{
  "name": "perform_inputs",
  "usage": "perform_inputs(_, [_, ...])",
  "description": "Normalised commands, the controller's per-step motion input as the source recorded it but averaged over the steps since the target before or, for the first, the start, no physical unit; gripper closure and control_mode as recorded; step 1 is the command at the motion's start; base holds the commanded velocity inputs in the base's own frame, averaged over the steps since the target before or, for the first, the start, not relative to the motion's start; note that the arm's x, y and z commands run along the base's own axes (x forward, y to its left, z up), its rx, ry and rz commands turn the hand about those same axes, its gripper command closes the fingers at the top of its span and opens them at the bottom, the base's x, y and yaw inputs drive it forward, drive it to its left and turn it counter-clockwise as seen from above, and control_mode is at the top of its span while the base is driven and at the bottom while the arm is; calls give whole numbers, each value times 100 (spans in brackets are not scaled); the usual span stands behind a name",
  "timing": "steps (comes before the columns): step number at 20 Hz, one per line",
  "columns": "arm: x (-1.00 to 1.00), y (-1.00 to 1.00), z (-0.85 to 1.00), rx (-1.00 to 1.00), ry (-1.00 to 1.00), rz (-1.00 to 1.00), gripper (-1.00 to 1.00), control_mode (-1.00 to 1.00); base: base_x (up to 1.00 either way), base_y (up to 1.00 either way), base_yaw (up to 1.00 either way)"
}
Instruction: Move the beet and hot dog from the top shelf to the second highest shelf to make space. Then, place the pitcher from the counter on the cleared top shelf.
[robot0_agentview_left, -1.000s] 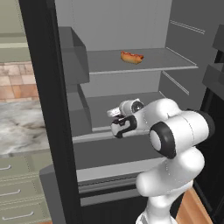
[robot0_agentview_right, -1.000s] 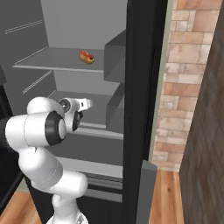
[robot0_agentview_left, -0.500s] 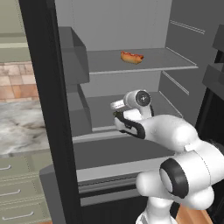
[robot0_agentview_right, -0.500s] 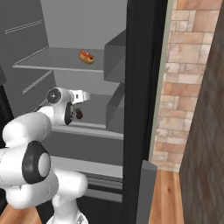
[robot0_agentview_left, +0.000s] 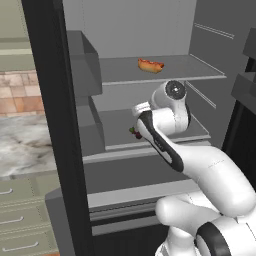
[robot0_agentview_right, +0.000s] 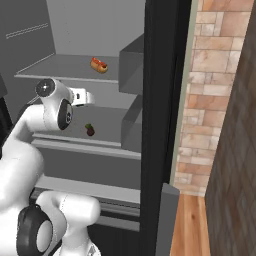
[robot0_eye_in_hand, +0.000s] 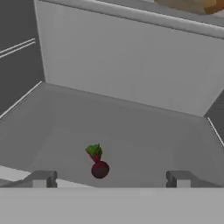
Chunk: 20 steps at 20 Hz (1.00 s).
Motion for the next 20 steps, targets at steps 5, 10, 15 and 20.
perform_inputs(5, [-20,-8,46,0,0,-4,-100,-100,0,0,0])
perform_inputs(10, [1,-30,27,0,0,-3,-100,-100,0,0,0])
perform_inputs(15, [16,-35,36,0,0,-2,-100,-100,0,0,0])
perform_inputs(20, [27,-8,52,0,1,0,-100,-100,0,0,0])
